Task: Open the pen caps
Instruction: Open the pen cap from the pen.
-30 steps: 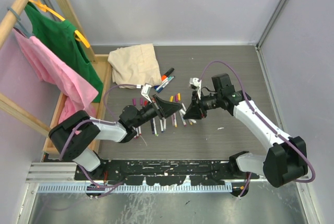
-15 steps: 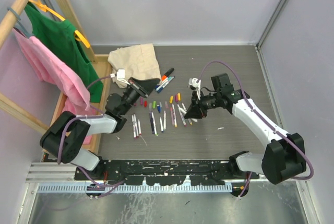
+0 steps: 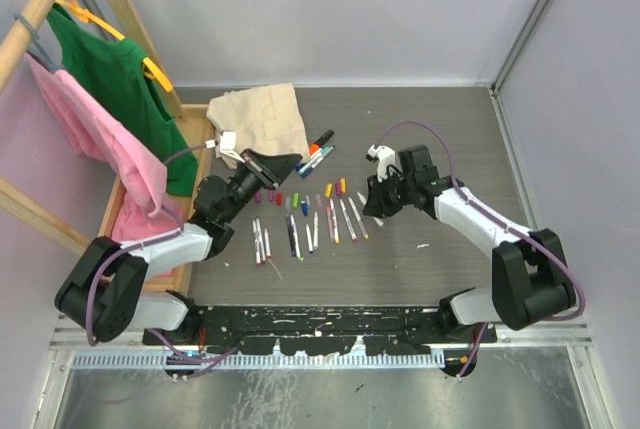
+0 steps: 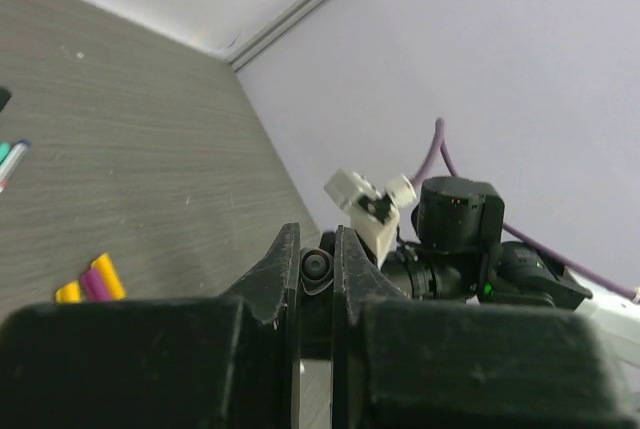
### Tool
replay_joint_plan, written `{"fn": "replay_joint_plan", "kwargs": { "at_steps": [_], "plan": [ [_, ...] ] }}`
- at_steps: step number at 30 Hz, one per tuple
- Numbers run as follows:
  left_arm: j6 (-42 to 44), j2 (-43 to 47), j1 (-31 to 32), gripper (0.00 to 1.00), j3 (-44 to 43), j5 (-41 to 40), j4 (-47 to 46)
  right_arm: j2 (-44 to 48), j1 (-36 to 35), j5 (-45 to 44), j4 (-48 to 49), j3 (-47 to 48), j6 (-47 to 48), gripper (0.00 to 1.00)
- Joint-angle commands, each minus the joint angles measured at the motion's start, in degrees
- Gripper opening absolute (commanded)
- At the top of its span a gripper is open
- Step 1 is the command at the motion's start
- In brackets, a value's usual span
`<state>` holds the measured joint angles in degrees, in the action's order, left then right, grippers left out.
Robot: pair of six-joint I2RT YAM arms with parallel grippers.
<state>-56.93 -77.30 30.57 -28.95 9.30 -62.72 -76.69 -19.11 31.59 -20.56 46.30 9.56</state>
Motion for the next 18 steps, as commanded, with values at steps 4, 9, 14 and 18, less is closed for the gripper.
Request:
{"fn": "replay_joint_plan", "kwargs": {
  "at_steps": [4,9,14,18],
  "plan": [
    [3.92,8.58,0.29,0.0,2.94,-0.9,13.28,-9.28,0.26,-18.04,8.52,1.34,-16.01,0.08],
    [5.21,12.89,0.94,0.0,5.05,-2.76,17.79,-15.5,0.25,-19.22,8.02,3.48,-16.38,0.1],
    [5.43,15.17,0.99,0.0,7.27,-3.5,18.37,-17.52,0.28,-17.18,7.64,3.79,-16.59,0.13],
    [5.18,15.47,1.07,0.0,8.1,-3.22,18.36,-18.29,0.23,-17.15,7.72,4.03,-16.74,0.19]
  ]
}}
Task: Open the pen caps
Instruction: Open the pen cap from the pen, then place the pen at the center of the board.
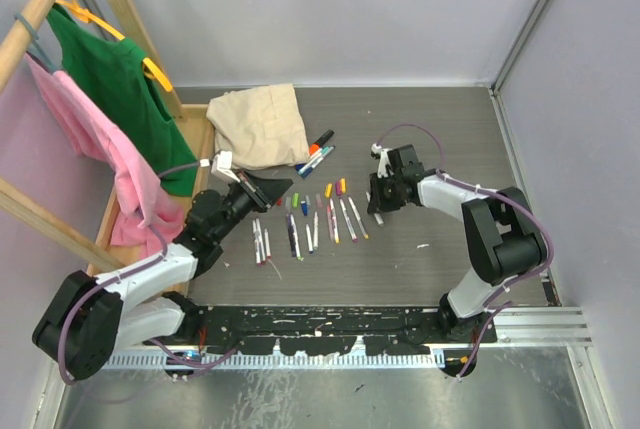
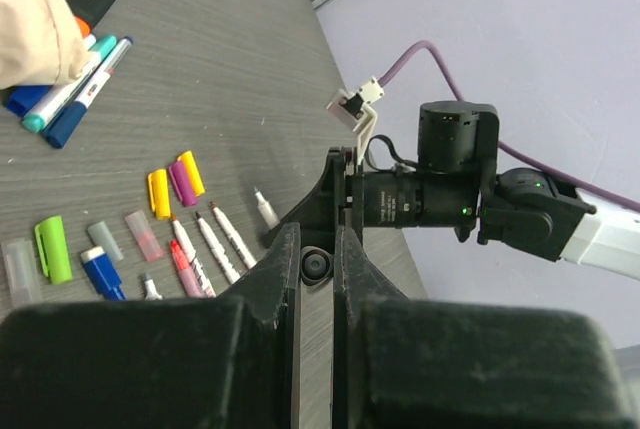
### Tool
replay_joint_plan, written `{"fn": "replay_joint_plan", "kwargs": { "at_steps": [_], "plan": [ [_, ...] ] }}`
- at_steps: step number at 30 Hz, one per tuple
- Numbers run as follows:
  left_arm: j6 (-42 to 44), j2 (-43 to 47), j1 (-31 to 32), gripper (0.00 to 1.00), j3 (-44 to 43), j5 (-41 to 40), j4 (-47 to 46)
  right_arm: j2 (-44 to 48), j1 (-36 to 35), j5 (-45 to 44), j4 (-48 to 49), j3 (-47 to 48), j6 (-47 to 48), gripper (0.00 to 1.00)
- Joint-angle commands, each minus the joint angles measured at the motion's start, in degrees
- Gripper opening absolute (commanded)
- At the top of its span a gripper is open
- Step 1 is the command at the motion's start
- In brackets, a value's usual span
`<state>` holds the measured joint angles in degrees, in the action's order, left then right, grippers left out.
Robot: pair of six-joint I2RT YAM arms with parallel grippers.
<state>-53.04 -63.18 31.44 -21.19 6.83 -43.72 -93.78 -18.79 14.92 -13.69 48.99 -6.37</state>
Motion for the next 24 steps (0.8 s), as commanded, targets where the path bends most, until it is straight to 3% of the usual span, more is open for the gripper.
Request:
{"fn": "replay_joint_plan", "kwargs": {
  "at_steps": [1,11,24],
  "plan": [
    [1.23,1.39,0.24,0.0,0.46,-0.62,-0.61,-1.54,-0.09,-0.28,0.83,1.52,-0.79,0.21],
    [1.9,-0.09,3.32,0.0,0.32,-0.99,-0.64,-4.82,-0.07,1.6,-1.44,3.36,0.02,0.35],
    [2.37,-2.19,6.38,0.0,-0.07,-2.41,-0.35,-2.49,-0.02,1.09,-2.68,4.57,1.61,0.42]
  ]
}}
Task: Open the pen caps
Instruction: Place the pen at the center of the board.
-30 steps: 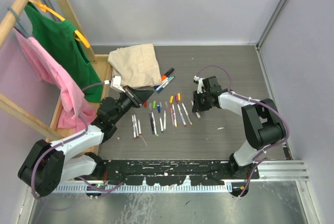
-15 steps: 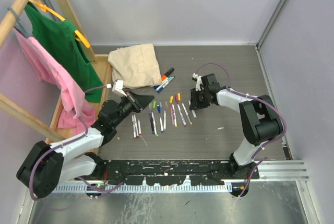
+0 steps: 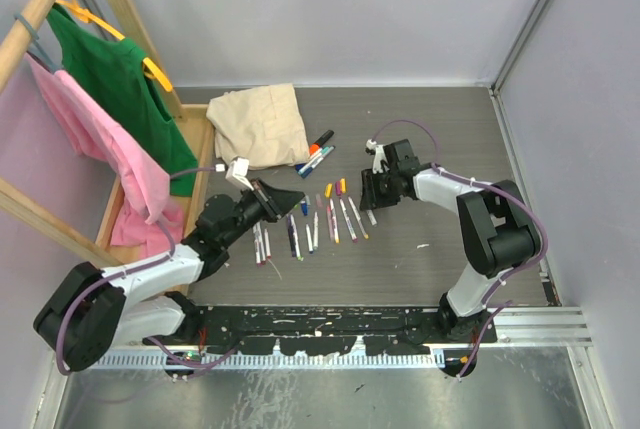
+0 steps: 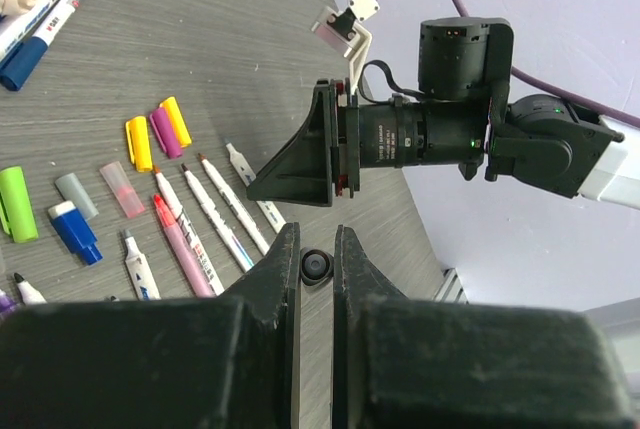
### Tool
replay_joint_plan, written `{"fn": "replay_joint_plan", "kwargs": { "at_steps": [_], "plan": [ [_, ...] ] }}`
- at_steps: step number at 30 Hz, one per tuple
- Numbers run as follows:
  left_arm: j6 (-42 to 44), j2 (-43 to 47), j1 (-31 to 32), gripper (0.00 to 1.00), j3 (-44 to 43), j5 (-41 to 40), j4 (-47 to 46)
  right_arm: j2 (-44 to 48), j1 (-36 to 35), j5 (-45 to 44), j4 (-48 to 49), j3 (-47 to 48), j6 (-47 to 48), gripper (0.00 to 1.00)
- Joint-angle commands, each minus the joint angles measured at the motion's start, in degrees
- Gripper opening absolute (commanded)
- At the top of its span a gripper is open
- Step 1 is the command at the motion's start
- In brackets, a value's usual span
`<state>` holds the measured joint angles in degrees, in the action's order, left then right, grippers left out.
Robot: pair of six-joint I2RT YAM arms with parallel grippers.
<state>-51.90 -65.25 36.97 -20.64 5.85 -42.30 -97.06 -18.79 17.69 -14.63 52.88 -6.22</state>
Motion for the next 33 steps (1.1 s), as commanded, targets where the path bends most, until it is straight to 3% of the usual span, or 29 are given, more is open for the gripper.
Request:
{"fn": "replay_joint_plan", "kwargs": {
  "at_steps": [1,20,28,33],
  "plan": [
    [1.24,-0.25,1.15,0.0,-0.77,-1.82,-1.4,1.58,0.02,-1.62,-1.65,0.72,1.61,0.43],
    [2.2,-11.02,8.48,0.0,-8.77,-6.68,5.12,21.6,2.87,4.07,-0.75,-1.01,8.41,0.46],
    [1.8,-18.87,11.68,0.0,-14.56,-8.94,8.6,27.96,8.19,20.18,-8.05,0.46,20.49,0.45],
    [3.13,-24.17,11.97,0.0,-20.37,-7.4,11.89,30.57,10.19,20.78,-10.86,1.03,24.7,0.46]
  ]
}}
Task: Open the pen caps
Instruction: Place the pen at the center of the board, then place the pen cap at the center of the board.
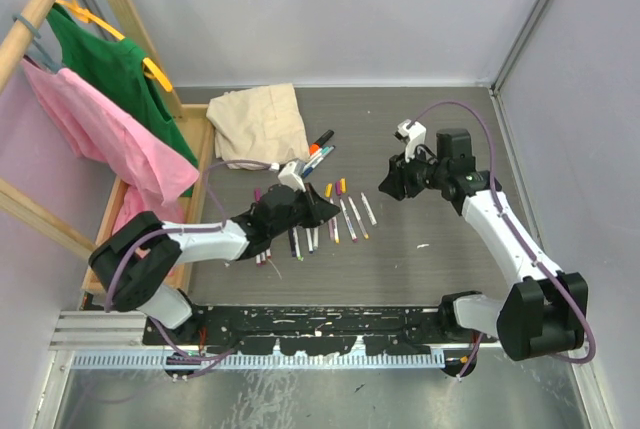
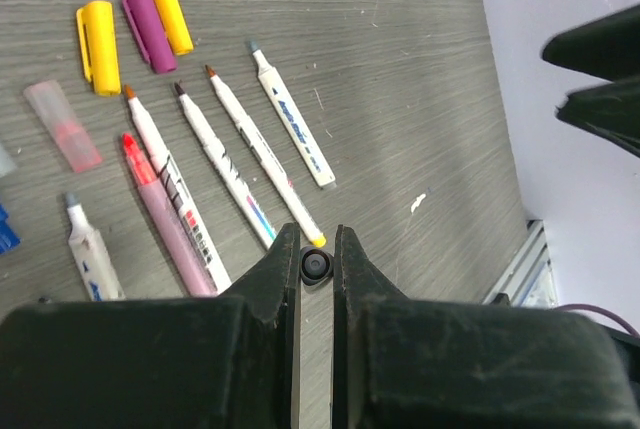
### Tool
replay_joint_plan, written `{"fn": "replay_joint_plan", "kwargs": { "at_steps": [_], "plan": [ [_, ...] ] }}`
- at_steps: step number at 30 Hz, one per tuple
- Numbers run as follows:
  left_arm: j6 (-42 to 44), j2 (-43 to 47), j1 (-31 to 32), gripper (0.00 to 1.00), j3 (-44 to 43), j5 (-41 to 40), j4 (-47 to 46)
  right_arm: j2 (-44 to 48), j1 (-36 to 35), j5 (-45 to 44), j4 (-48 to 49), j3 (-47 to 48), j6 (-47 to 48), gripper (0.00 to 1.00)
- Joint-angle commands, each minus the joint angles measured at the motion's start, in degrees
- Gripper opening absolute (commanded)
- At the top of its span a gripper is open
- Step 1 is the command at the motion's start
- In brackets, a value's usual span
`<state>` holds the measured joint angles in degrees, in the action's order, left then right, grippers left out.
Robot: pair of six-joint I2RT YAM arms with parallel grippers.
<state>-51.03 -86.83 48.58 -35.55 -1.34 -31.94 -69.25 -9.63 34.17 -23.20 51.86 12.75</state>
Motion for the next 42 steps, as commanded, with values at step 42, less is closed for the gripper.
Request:
{"fn": "replay_joint_plan", "kwargs": {
  "at_steps": [42],
  "plan": [
    [16.8,-38.61,-1.54,0.06,-60.35,-11.54,45.97,5.78,2.95,1.38,-2.02,1.59,5.79,0.46]
  ]
}}
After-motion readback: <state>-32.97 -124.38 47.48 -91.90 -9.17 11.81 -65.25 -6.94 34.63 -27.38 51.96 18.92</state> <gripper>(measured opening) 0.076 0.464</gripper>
